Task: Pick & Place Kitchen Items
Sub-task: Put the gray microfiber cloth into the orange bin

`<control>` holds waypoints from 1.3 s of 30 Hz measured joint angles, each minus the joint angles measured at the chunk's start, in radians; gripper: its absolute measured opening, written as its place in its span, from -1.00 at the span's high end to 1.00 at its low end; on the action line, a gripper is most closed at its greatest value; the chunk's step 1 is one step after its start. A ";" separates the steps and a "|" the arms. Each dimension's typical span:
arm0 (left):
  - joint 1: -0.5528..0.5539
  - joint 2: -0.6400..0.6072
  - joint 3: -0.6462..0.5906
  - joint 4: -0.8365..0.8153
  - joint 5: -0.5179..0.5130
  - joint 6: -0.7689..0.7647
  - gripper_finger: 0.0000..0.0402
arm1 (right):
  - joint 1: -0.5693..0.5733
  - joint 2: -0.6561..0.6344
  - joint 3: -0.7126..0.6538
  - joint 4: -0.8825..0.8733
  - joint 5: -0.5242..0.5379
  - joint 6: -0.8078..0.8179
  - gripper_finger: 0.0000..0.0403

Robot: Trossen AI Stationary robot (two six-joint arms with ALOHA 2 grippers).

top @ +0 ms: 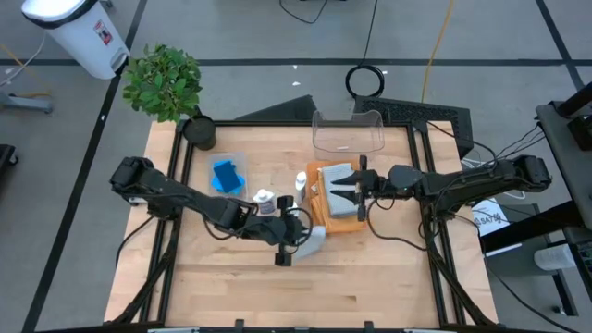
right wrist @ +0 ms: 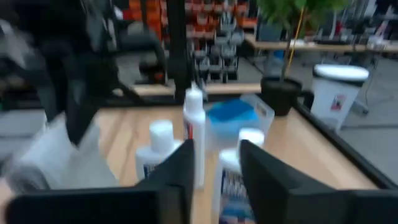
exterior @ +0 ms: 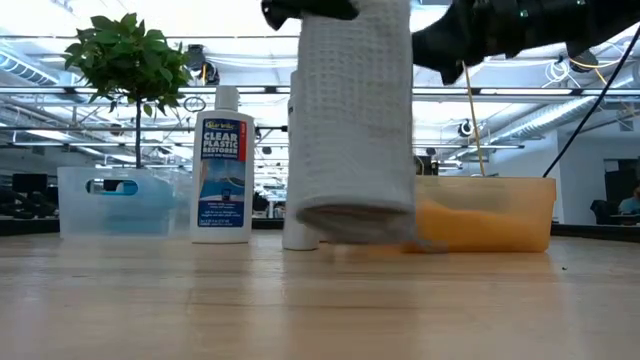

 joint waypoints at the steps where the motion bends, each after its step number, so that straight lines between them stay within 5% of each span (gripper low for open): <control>1: 0.005 0.002 0.001 0.002 0.000 -0.002 0.92 | 0.007 -0.001 0.006 0.014 0.000 0.002 0.42; 10: 0.045 0.001 0.001 -0.016 0.000 -0.017 0.92 | 0.153 0.063 0.196 -0.192 0.000 0.010 -0.42; 16: 0.060 0.001 0.001 -0.018 0.002 -0.021 0.92 | 0.195 0.205 0.367 -0.387 0.057 0.059 -0.54; 30: 0.060 0.001 0.001 -0.044 -0.014 -0.017 0.90 | 0.186 0.377 0.452 -0.519 0.053 0.087 -0.18; 39: 0.061 0.001 0.001 -0.042 -0.018 -0.017 0.86 | 0.178 0.377 0.452 -0.539 0.047 0.100 0.56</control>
